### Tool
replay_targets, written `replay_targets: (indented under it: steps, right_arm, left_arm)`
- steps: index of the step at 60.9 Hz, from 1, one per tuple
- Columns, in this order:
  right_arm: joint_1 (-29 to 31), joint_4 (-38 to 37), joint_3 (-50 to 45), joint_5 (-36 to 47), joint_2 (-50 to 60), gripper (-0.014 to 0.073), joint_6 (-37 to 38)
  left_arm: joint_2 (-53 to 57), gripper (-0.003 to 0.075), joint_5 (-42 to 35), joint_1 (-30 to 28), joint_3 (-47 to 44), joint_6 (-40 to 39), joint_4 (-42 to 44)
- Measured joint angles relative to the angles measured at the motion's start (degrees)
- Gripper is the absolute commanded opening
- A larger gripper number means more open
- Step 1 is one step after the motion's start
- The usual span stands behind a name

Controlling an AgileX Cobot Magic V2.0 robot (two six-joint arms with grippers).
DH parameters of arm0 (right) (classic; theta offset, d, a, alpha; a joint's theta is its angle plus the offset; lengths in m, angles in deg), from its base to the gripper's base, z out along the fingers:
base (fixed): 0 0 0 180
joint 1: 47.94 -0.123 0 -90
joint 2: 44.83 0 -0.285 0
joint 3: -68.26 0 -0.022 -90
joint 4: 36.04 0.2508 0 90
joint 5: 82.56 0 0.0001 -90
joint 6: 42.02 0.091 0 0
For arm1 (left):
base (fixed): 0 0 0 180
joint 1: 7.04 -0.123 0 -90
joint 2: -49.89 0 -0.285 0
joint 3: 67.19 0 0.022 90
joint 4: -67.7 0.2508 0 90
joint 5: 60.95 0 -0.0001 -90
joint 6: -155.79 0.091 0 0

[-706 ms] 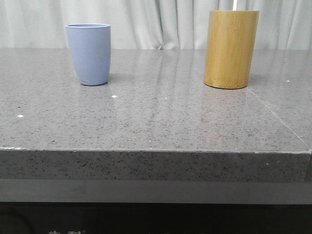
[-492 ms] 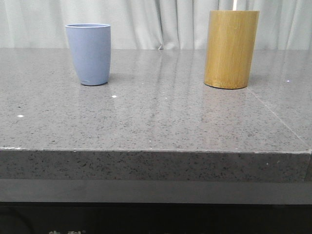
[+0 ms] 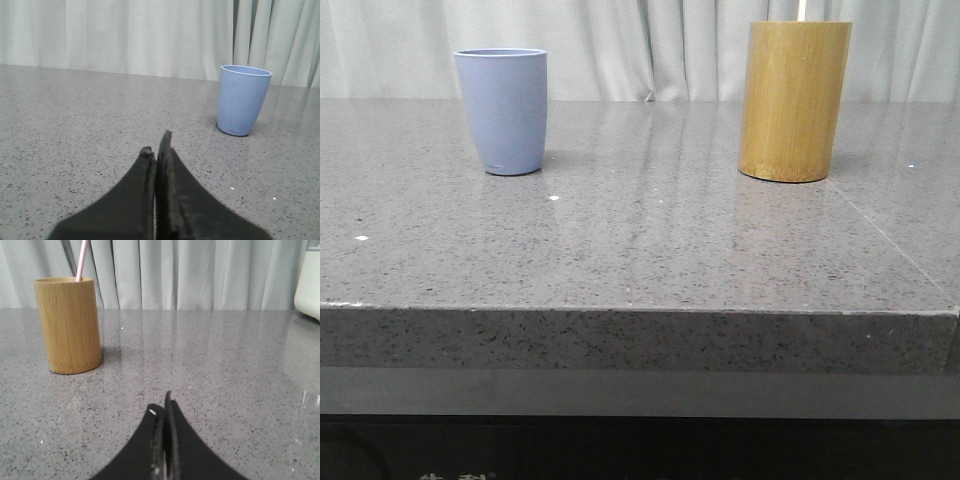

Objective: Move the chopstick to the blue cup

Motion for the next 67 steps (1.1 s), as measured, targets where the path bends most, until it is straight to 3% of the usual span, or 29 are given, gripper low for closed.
replay_targets:
  steps: [11, 19, 37, 54, 67]
  right_arm:
    - [0.00, 0.24, 0.00, 0.12, 0.00, -0.0068, 0.00]
    - [0.00, 0.68, 2.33, -4.25, 0.00, -0.0068, 0.00]
    - [0.00, 1.03, 22.08, -17.50, -1.05, -0.0068, 0.00]
    - [0.00, 1.06, 39.45, -31.55, -16.86, -0.0068, 0.00]
    - [0.00, 1.15, 43.91, -37.61, -28.59, -0.0068, 0.00]
  left_arm:
    - [0.00, -0.0019, -0.95, 0.00, 0.12, 0.00, -0.37]
    - [0.00, -0.0019, -0.05, 0.00, 2.31, 0.00, -0.44]
    - [-2.27, -0.0019, 14.57, 0.00, 22.78, 0.00, -0.44]
    - [-18.43, -0.0019, 27.23, 0.00, 40.47, 0.00, -0.34]
    - [-28.92, -0.0019, 31.09, 0.00, 43.65, 0.00, -0.34]
